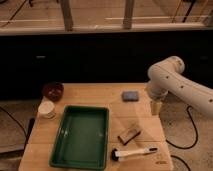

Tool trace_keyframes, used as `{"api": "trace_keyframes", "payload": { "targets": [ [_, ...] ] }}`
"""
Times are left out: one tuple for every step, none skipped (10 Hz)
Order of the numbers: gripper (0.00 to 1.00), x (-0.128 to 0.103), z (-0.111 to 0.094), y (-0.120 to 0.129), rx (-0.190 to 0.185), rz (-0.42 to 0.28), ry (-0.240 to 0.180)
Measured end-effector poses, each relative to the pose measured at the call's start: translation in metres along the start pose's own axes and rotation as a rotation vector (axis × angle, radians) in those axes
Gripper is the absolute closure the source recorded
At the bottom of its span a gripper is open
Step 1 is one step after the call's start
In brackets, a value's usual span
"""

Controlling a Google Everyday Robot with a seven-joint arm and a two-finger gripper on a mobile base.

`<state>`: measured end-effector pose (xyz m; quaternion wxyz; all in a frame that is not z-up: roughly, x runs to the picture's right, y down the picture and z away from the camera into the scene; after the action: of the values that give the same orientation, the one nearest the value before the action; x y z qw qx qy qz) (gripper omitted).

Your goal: Place sponge in tray

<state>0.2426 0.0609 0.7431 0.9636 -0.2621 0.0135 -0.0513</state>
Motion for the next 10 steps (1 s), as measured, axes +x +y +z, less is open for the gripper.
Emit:
{"api": "trace_keyframes", "payload": {
  "targets": [
    [0.2,-0.004,0.003,-0.004,0.001,-0.015,0.004],
    [0.2,-0.004,0.005,-0.006,-0.002,-0.023,0.01],
    [0.2,-0.006,0.007,-0.011,0.001,-0.034,0.013],
    [0.2,-0.01,0.01,-0.018,0.008,-0.048,0.013],
    [0.2,-0.011,0.013,-0.023,0.013,-0.058,0.013],
    [0.2,-0.01,0.014,-0.027,0.017,-0.064,0.013],
    [0.2,-0.008,0.017,-0.031,0.02,-0.071,0.014],
    [0.2,-0.009,0.019,-0.032,0.02,-0.082,0.015],
    [0.2,-0.007,0.021,-0.032,0.022,-0.092,0.018],
    [0.2,-0.007,0.024,-0.034,0.022,-0.102,0.018]
  ]
}}
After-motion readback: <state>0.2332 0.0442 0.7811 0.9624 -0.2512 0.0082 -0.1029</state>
